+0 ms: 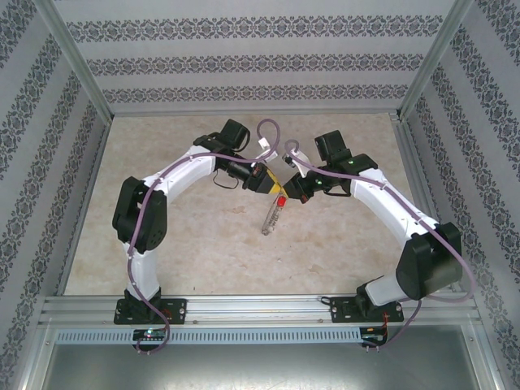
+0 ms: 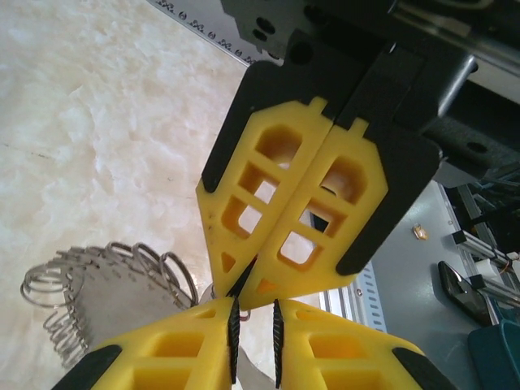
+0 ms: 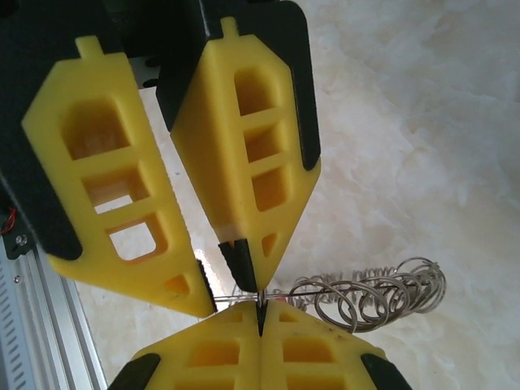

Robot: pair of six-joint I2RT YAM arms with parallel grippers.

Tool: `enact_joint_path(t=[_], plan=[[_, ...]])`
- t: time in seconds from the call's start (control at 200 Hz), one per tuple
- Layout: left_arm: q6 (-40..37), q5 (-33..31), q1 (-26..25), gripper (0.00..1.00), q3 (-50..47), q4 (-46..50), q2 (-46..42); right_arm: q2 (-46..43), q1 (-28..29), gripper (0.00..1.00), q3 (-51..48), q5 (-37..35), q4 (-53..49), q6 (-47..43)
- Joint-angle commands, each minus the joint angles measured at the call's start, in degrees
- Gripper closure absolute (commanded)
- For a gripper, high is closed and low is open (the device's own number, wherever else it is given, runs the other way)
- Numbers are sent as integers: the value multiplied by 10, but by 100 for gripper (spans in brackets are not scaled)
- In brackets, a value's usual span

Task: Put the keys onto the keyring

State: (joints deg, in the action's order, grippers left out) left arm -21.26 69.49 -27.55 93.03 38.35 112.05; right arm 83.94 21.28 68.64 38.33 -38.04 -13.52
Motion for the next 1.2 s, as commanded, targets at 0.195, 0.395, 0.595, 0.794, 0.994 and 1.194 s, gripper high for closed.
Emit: enact_joint_path(t=[0.195,0.395,0.595,0.794,0.994,1.194], plan=[[-23,24,-10,80,13,18,14,6,10,100,22,8,2,-11],[-33,24,-9,78,9,29,15,5,10,100,21,8,4,-12],[-34,25,-9,85,7,25,15,3,7,100,18,13,8,-12],[-32,28,-9,93,7,19,19,4,5,100,18,18,13,-10],[-32,37,-10,100,1,16,20,4,5,100,17,14,16,-9],[-31,33,-10,84,-3,15,20,0,2,100,13,27,25,-7]])
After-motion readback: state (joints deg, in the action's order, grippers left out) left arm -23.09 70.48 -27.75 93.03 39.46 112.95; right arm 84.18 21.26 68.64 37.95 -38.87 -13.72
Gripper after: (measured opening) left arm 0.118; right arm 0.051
